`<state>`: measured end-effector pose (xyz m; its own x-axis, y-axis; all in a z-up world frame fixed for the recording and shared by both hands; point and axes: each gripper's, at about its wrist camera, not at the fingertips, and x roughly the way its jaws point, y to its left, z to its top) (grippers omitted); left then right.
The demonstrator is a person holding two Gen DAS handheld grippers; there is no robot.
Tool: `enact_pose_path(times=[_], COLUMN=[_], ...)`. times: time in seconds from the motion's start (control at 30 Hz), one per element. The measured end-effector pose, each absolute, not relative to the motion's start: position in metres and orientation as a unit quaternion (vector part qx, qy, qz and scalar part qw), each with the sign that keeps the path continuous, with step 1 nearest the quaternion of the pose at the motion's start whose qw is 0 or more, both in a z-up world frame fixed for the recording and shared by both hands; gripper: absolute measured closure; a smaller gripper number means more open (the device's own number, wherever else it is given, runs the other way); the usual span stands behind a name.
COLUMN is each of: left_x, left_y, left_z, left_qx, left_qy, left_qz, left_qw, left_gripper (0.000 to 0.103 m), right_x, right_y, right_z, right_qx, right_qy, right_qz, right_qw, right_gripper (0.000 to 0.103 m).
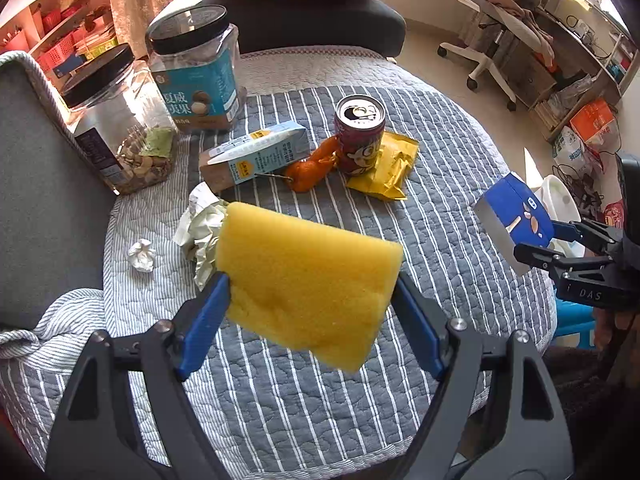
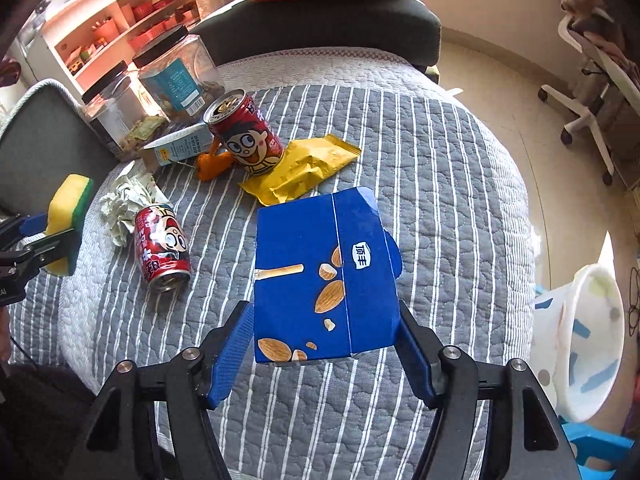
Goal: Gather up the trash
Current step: 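Drop the blue almond box into the bin with the right gripper while the left carries the sponge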
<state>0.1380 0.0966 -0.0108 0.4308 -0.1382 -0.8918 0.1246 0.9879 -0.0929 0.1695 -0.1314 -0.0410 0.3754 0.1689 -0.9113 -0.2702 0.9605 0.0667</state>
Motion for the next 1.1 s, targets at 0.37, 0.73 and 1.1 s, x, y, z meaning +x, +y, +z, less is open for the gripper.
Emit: enact_pose_path(times=[0.37, 0.73, 1.1], left_x=[0.146, 0.152, 0.158], left_y=[0.006, -0.076, -0.118], left_z=[-0.001, -0.001, -0.007], left_qx=[0.033, 0.05, 0.056], left_qy=[0.515, 0.507, 0.504], left_qz=[-0.134, -0.184, -0.203], left_qw=[0.846, 0.841, 0.838], left_gripper=[0.021, 0.021, 0.021], right_x=[0.13, 0.113, 0.124], right_y=[-0.256, -0.381, -0.443], right_z=[-0.007, -0.009, -0.034], right_qx=[0.027, 0.128, 0.197], right_qy=[0.527, 0.525, 0.53], right_qz=[0.037, -0.077, -0.128], right_qw=[0.849, 0.838, 0.815], right_gripper=[0.033, 0.033, 0.033])
